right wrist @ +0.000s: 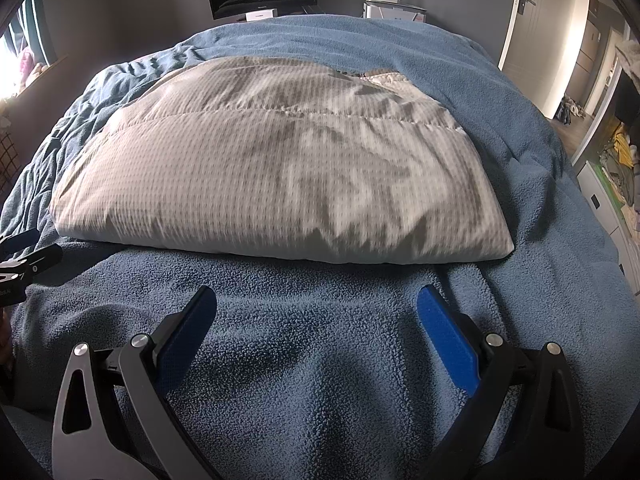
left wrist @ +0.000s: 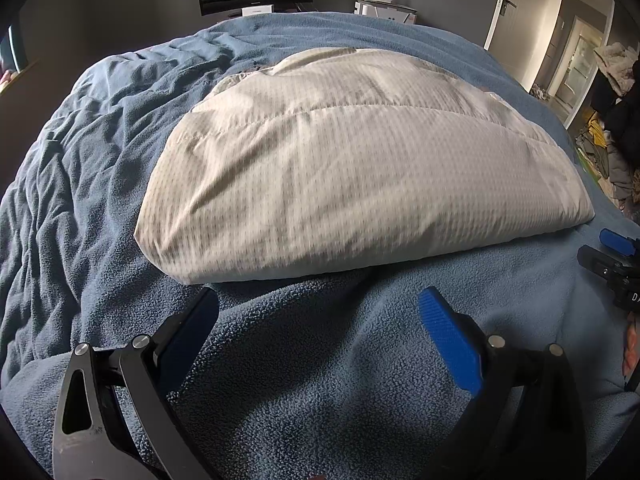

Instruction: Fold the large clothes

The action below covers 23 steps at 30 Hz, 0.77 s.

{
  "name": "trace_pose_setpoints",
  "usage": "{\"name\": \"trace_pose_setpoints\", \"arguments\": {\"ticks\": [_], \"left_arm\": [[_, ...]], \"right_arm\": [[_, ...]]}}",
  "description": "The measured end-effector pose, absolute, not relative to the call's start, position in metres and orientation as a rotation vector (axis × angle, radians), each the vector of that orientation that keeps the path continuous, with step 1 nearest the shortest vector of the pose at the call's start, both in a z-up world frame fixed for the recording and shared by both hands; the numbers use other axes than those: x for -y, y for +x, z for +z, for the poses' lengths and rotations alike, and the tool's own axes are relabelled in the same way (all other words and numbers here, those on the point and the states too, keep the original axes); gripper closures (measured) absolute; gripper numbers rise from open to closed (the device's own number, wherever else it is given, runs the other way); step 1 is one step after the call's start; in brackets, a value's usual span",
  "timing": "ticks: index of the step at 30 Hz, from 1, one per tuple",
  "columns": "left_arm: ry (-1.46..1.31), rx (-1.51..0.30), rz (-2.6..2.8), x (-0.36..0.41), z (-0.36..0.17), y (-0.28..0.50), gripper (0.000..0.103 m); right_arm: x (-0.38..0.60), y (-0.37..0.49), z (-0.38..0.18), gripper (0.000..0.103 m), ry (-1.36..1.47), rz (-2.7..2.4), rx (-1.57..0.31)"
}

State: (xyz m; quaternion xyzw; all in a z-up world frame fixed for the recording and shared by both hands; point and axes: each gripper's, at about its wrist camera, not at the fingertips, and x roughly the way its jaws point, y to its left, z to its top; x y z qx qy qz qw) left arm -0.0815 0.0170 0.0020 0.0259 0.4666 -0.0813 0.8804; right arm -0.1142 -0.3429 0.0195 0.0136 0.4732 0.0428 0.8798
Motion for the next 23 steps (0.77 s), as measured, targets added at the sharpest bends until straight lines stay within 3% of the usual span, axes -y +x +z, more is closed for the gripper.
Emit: {"name": "trace_pose_setpoints", "arguments": {"ticks": [23], "left_arm": [[0.038, -1.011, -0.191, -0.0202, -0.0007, -0.0746, 0.007]], "right_arm": [[0.3481, -0.1092, 0.0169, 0.008, 0.088, 0.098, -0.998]]}}
